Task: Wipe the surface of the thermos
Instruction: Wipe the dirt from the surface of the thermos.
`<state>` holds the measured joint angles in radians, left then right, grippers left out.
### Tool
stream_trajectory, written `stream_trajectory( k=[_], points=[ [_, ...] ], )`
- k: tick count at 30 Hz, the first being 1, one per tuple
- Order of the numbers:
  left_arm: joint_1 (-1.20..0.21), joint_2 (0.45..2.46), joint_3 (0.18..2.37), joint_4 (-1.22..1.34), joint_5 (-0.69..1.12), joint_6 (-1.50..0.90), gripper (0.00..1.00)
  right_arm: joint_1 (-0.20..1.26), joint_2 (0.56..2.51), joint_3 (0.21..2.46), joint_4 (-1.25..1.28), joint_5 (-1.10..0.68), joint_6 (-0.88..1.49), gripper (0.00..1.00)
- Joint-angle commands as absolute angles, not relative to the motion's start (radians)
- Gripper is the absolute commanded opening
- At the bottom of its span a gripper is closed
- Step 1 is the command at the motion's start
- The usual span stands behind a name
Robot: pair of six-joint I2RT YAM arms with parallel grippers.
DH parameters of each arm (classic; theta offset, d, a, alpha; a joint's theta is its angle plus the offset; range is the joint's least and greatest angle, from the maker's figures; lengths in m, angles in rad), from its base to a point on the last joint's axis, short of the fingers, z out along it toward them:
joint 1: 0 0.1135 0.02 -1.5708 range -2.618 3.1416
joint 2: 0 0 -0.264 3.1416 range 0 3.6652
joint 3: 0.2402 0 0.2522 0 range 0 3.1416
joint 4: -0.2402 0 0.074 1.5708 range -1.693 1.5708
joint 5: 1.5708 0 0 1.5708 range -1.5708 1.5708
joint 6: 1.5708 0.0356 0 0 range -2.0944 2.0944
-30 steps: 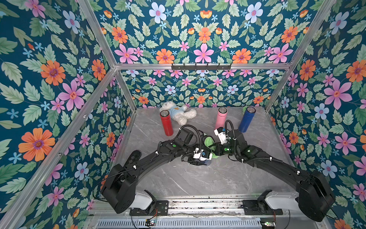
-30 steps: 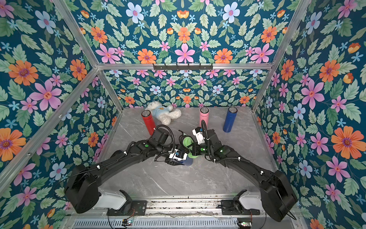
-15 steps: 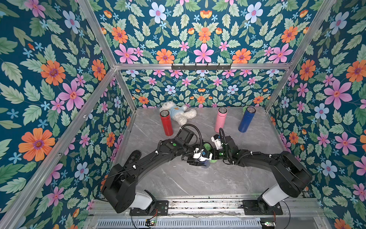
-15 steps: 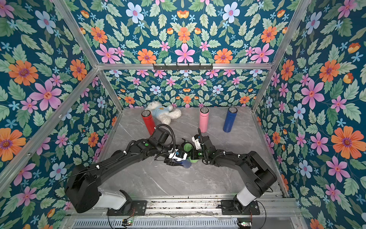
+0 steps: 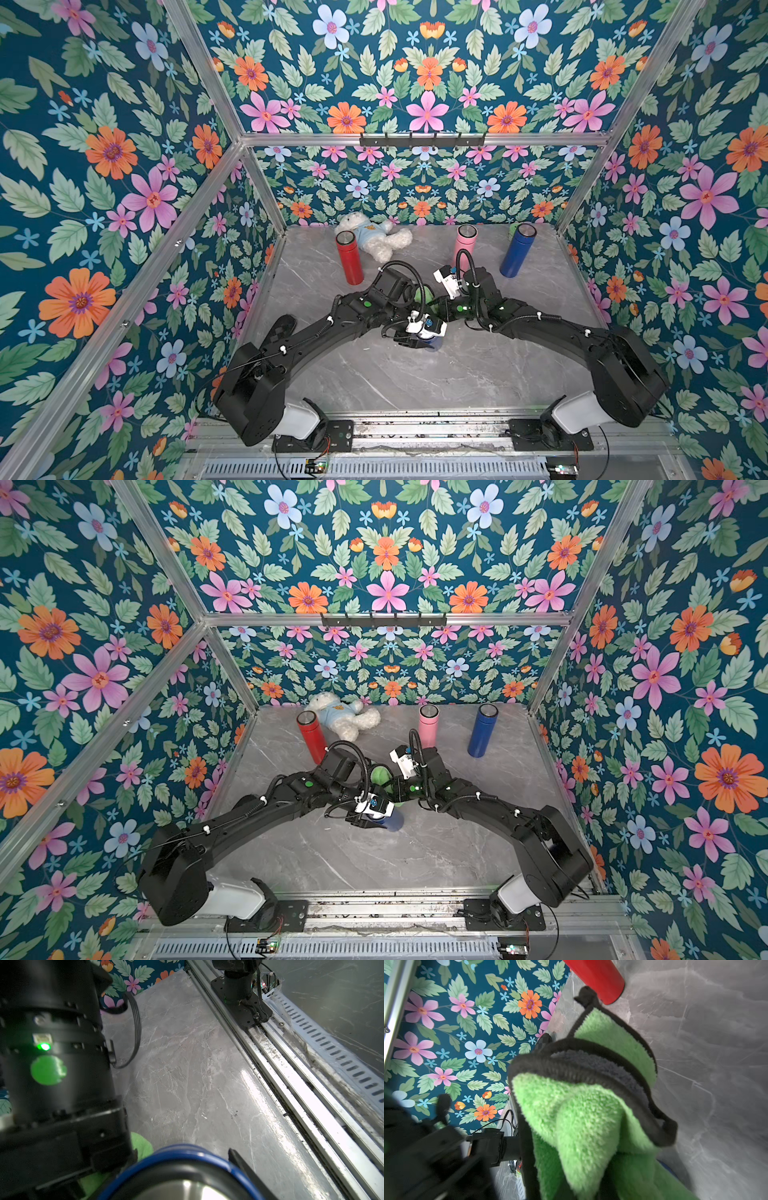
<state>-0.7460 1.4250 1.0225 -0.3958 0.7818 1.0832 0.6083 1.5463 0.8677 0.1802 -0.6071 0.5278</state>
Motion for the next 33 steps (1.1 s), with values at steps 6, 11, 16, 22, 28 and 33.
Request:
stream_trajectory(
  k=[6,11,16,22,28,33],
  points=[
    [-0.746,1.43,1.019,-0.416,0.714,1.124,0.0,0.613,1.757,0.794,0.299,-0.636,0.554,0.0],
    [-0.746,1.43,1.018,-0.423,0.71,1.119,0.0,0.6,1.834,0.778,0.324,-0.615,0.551,0.0],
    [-0.745,1.428,1.022,-0.423,0.704,1.114,0.0,0.584,1.81,0.778,0.303,-0.609,0.54,0.0],
    [-0.745,1.43,1.032,-0.432,0.695,1.115,0.0,0.579,1.748,0.8,0.238,-0.605,0.522,0.0],
    [-0.745,1.424,1.031,-0.436,0.689,1.115,0.0,0.574,1.715,0.817,0.201,-0.603,0.514,0.0],
    [-0.744,1.407,1.023,-0.439,0.67,1.115,0.0,0.569,1.608,0.84,0.152,-0.631,0.525,0.0]
  ],
)
